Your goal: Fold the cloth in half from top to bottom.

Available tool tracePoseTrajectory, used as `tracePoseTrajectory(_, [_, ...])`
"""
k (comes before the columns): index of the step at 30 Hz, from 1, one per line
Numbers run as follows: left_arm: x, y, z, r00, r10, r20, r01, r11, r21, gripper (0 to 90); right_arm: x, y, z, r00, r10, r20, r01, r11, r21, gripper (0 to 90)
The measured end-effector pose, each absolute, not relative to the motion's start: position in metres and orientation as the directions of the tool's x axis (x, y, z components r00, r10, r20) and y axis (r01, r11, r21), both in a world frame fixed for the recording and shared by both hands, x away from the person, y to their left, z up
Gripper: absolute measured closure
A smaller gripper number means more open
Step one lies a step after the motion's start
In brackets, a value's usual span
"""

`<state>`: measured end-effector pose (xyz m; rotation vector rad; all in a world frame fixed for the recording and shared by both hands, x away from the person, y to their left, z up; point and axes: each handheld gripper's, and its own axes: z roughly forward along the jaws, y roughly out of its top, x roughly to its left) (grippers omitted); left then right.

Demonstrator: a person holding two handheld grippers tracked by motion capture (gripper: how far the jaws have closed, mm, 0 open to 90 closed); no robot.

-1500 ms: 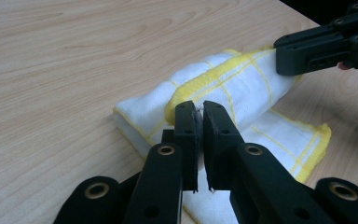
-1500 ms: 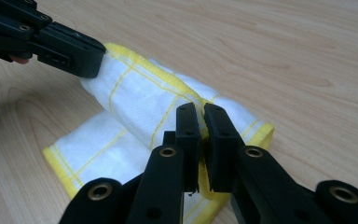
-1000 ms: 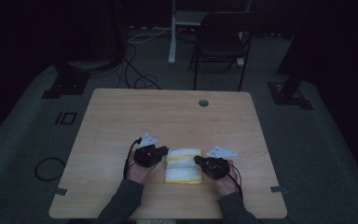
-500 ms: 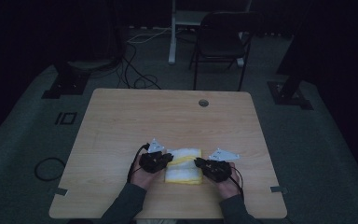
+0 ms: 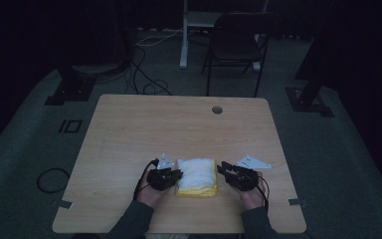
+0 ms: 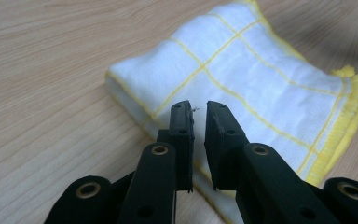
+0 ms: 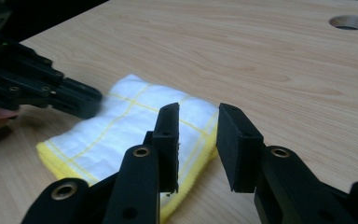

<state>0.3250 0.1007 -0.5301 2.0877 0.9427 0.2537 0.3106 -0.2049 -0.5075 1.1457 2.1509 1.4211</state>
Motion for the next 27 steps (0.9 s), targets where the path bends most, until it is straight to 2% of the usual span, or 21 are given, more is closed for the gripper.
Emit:
tracePoseTrajectory(13, [0.326, 0.131, -0.529, 0.65, 0.747, -0.141, 0.537, -0.32, 0.78, 75.7, 0.319, -0.213, -0.521, -0.587, 0.794, 0.157, 0.488, 0.192, 0.852, 63.9])
tracePoseTrajectory(19, [0.331, 0.14, -0.531, 0.631, 0.767, -0.115, 0.539, -0.327, 0.776, 71.7, 0.325, -0.216, -0.53, -0.564, 0.809, 0.163, 0.516, 0.191, 0.835, 61.2])
tracePoseTrajectory(27, [0.337, 0.159, -0.529, 0.579, 0.805, -0.132, 0.565, -0.278, 0.777, 67.0, 0.331, -0.22, -0.537, -0.534, 0.837, 0.116, 0.538, 0.231, 0.811, 59.4])
